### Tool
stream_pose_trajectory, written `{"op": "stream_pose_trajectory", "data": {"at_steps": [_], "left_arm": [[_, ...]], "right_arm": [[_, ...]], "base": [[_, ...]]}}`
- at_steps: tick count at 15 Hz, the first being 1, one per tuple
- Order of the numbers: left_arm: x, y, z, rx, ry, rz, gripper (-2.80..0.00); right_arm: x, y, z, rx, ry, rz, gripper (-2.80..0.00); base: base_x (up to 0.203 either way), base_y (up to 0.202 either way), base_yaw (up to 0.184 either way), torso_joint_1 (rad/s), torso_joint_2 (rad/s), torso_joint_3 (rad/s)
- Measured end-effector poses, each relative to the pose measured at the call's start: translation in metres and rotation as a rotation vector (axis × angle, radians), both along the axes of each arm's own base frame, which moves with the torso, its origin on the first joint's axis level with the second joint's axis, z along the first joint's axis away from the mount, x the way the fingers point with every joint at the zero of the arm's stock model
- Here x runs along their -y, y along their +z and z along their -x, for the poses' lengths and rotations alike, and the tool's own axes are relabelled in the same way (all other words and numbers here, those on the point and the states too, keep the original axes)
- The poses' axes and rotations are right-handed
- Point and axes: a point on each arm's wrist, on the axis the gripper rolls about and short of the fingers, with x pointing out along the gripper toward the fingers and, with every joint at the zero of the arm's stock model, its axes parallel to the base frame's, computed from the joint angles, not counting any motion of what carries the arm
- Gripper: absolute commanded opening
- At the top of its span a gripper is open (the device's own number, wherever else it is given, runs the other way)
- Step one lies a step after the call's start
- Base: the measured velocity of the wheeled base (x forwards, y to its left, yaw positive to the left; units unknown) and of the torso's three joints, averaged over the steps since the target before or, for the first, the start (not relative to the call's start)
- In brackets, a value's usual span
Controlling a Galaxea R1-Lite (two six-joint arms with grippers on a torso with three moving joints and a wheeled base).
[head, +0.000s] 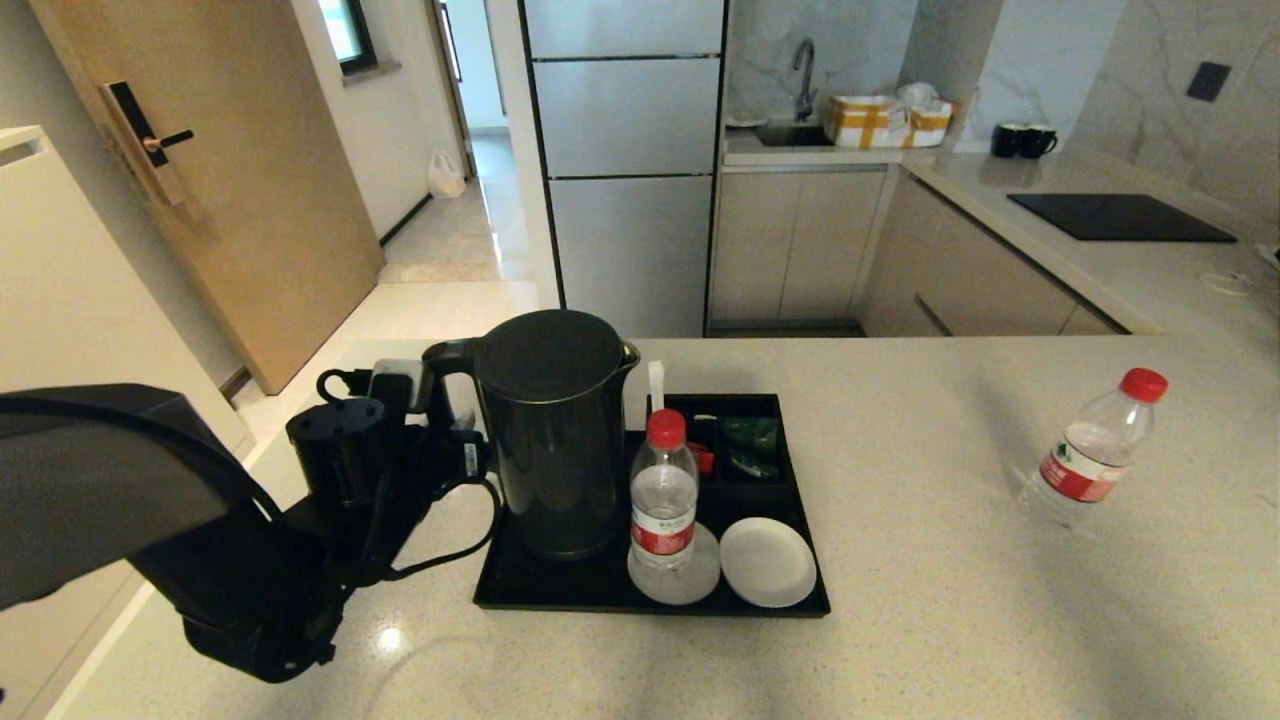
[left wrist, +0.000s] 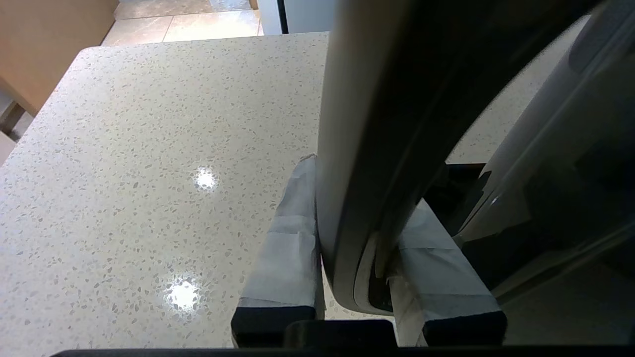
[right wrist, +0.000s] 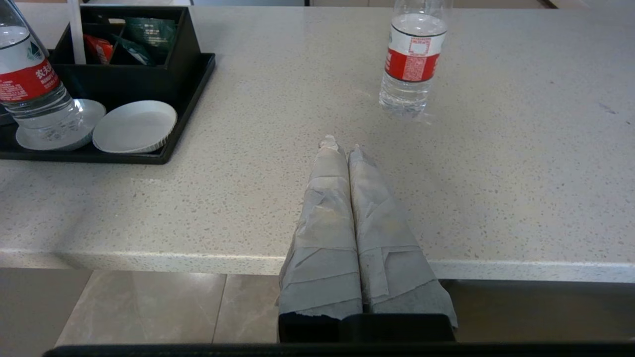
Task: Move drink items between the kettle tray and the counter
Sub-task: Return the kettle to its original position
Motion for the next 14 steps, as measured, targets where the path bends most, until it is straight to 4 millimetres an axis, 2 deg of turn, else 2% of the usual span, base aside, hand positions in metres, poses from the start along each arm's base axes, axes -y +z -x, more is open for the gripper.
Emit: {"op": "stream_pose_trajectory", "data": {"at_steps": [4, 10, 14], "left_arm": [[-0.0007, -0.0004, 0.0019, -0.026, 0.024, -0.010, -2.80], [-0.0001, -0.0021, 0.0045, -0.039, 0.014, -0.015, -2.80], [0.0000, -0.0053, 0.0042, -0.048, 0.020, -0.020, -2.80]], "right_arm": [[0.0000, 0.0000, 0.0000, 0.000, -0.001, 0.000, -2.80], [0.0000, 0.0000, 0.0000, 0.000, -0.001, 0.000, -2.80], [0.0000, 0.0000, 0.0000, 0.000, 0.000, 0.000, -2.80]], "base": [[0.000, 0.000, 0.000, 0.000, 0.00, 0.000], [0.001, 0.138, -0.002, 0.002, 0.00, 0.003], [0.000, 0.000, 0.000, 0.000, 0.00, 0.000]]}}
